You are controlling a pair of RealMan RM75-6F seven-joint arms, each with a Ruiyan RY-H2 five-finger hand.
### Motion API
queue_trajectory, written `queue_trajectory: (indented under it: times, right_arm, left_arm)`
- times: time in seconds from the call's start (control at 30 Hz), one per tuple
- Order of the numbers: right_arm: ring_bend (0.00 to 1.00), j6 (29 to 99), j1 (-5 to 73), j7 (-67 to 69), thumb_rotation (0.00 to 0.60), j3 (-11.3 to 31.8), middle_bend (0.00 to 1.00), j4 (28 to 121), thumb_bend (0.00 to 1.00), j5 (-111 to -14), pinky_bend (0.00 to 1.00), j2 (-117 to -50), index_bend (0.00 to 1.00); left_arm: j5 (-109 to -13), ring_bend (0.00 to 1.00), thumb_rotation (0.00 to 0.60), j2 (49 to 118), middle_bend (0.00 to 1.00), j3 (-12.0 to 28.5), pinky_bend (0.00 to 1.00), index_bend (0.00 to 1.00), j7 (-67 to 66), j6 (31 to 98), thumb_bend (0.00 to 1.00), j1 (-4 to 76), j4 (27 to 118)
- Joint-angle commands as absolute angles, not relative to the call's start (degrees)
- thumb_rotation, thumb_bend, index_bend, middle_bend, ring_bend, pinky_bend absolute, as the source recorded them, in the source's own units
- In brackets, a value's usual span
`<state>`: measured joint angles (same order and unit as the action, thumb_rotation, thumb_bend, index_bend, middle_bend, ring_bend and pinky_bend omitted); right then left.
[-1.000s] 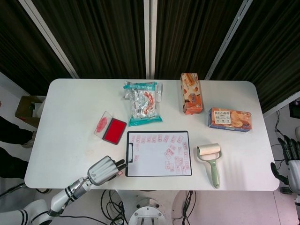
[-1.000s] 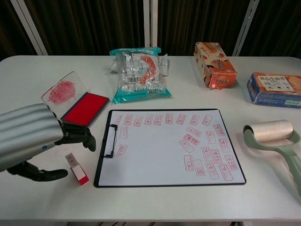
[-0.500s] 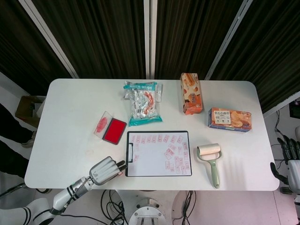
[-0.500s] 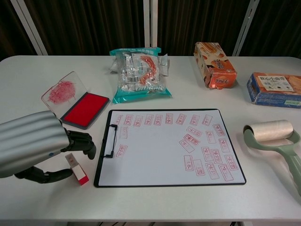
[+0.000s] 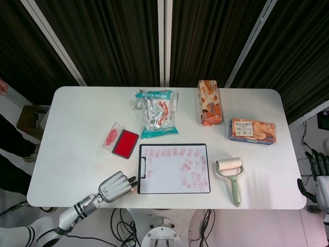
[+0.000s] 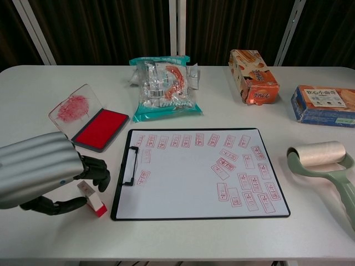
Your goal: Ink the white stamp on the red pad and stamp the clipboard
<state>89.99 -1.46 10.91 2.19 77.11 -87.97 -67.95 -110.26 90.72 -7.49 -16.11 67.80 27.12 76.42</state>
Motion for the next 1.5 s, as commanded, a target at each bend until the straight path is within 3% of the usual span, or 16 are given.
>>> queue_trajectory:
  times: [0.03,0.73,0.97,1.2,1.5]
  right_arm:
    - [0.00,89.9,-1.4,11.0,0.600,2.2,0.00,77.0,0.32,-88.0,0.00,-68.0,0.00]
    - [0.00,89.9,-1.5,10.8,0.600,2.3,0.00,76.9,0.32,-87.9,0.00,-68.1,0.00]
    - [0.00,89.6,-1.3,10.4,0.600,2.2,0.00,77.1,0.32,-88.1,0.00,-68.3,0.00]
    - [0.00,90.1,-1.7,10.9,0.600,2.4,0.00,77.2,0.32,-87.7,0.00,-67.9,0.00]
    - [0.00,90.0,-1.8,11.5,0.600,2.4,0.00,76.8,0.32,-87.5,0.00,-67.5,0.00]
  left_arm:
    - [-110.1,0.86,0.600,90.8,0.48,-7.6,0.94,0.47,-16.2,67.9,0.38,27.2,76.4]
    - [-106.6,0.93,0.600,89.7,0.64,-6.6,1.00,0.64,-8.1,71.3,0.43,28.1,79.2]
    - [-102.5,0.97,0.600,89.6,0.68,-0.8,1.00,0.68,-9.8,67.9,0.43,31.9,81.1]
    - [-92.9,0.99,0.600,90.3,0.70,6.1,1.00,0.69,-15.4,58.5,0.43,37.0,81.8]
    - [-83.1,0.99,0.600,91.2,0.70,9.1,1.00,0.69,-20.8,52.2,0.44,39.9,78.9]
